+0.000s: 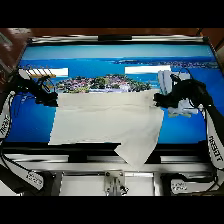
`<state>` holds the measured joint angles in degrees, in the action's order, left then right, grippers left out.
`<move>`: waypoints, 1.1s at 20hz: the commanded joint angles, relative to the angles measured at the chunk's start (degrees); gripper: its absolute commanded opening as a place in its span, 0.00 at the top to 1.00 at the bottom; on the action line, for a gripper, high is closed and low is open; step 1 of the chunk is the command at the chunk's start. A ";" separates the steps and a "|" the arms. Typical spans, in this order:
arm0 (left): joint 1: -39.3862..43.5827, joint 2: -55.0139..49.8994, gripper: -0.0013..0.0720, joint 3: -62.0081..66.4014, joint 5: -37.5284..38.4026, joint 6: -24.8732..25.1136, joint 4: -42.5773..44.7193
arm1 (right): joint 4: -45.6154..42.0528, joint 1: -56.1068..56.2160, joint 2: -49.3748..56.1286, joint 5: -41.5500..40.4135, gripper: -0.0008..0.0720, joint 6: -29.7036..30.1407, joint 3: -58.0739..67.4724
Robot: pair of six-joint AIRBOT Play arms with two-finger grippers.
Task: Fold the shirts.
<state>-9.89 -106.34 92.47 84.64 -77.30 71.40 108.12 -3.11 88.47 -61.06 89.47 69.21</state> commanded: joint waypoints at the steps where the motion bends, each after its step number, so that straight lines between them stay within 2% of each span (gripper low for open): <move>1: -0.48 -0.13 0.94 -1.09 -0.28 -0.59 0.17 | -0.57 0.13 -0.07 -0.90 0.90 -1.95 -1.66; 3: -0.20 -0.39 0.94 -1.09 -1.97 -1.81 0.13 | -0.31 0.13 -0.07 -0.63 0.90 -3.10 -1.66; 4: -0.04 -0.55 0.93 -1.09 -2.67 -2.08 -0.48 | 0.22 0.13 -0.09 -0.46 0.85 -3.06 -1.66; 5: -0.04 -0.50 0.69 -1.07 -3.13 -2.58 -1.46 | 1.33 0.13 -0.33 -0.52 0.57 -2.56 -1.66; 6: -0.13 -0.26 0.28 -0.74 -2.69 -3.56 -2.08 | 2.73 -0.09 -1.01 -1.03 0.35 -0.92 -1.64; 7: -0.33 0.15 0.23 -0.02 -1.33 -3.54 -1.99 | 2.89 -0.42 -2.54 -2.12 0.35 0.39 -1.42; 8: -0.74 0.96 0.23 0.70 0.11 -3.54 -1.97 | 1.86 -0.74 -4.44 -3.54 0.35 1.16 -1.01; 9: -1.38 2.38 0.39 1.36 1.68 -3.52 -1.95 | -0.42 -1.20 -7.15 -5.77 0.35 2.49 -0.68; 10: -2.32 4.48 0.49 1.38 3.26 -2.75 -1.64 | -4.46 -1.73 -10.08 -8.98 0.35 3.17 -0.66; 11: -3.52 6.34 0.46 1.36 5.33 -2.95 -0.20 | -10.69 -2.49 -13.25 -13.53 0.35 3.30 -0.66; 12: -5.05 8.26 0.32 0.52 7.89 -2.93 0.28 | -15.93 -3.67 -15.96 -17.64 0.35 3.93 -0.74; 13: -7.06 11.04 0.13 -2.40 9.22 -2.93 0.07 | -18.82 -5.75 -18.86 -20.63 0.35 5.09 -1.36; 15: -10.71 18.38 0.11 -14.45 6.75 -2.14 -0.48 | -16.90 -11.63 -23.85 -22.80 0.35 6.82 -3.87; 17: -13.81 26.49 0.12 -30.82 0.09 0.37 -0.94 | -12.26 -16.96 -27.39 -22.77 0.35 7.78 -7.10; 19: -16.17 32.70 0.12 -44.83 -5.99 4.76 -3.61 | -8.26 -19.85 -28.83 -22.77 0.35 8.98 -9.62; 22: -18.14 35.19 0.12 -53.55 -10.73 7.91 -4.61 | -4.46 -20.24 -28.63 -21.40 0.35 9.20 -11.19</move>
<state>-25.50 -75.59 49.87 80.01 -73.28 68.31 99.61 -21.26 61.23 -82.54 97.71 60.05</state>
